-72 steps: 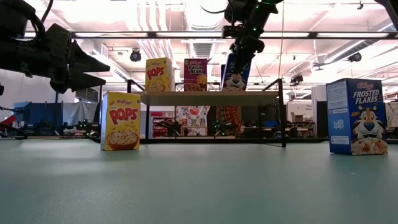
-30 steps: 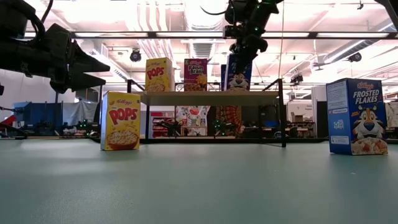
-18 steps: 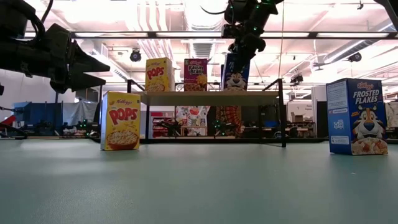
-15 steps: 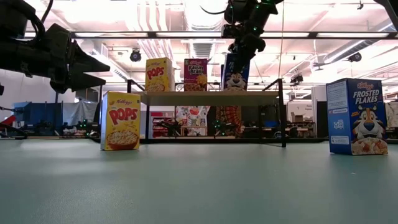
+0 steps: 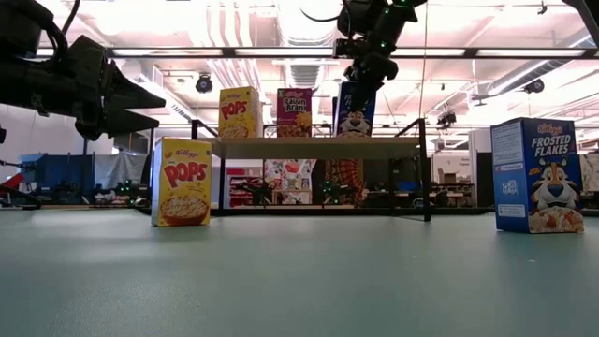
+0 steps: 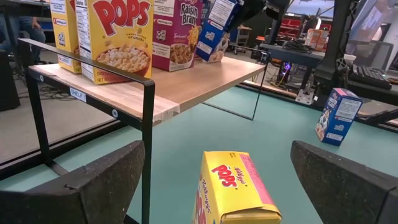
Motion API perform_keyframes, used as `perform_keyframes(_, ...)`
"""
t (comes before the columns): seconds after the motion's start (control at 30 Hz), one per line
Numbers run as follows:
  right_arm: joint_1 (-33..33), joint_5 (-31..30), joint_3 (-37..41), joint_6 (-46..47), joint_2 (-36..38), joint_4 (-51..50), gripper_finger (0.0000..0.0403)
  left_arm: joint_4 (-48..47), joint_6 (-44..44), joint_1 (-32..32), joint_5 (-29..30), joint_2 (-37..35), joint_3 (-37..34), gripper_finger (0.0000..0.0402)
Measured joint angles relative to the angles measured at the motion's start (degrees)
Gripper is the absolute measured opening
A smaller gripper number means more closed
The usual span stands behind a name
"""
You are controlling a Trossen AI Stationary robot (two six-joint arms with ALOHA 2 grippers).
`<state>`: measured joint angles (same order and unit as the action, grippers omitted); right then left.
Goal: Stack cereal on shelf
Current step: Put the bottom blue cereal box on the shelf
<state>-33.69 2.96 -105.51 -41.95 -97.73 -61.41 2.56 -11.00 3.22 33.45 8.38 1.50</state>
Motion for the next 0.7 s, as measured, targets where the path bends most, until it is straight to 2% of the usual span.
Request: perform_keyframes(0.7,0.0,0.4,0.0,-0.7,0.0,-1.3,0.0167,0.0,0.0,0.0,0.0,0.0,0.0,0.0387)
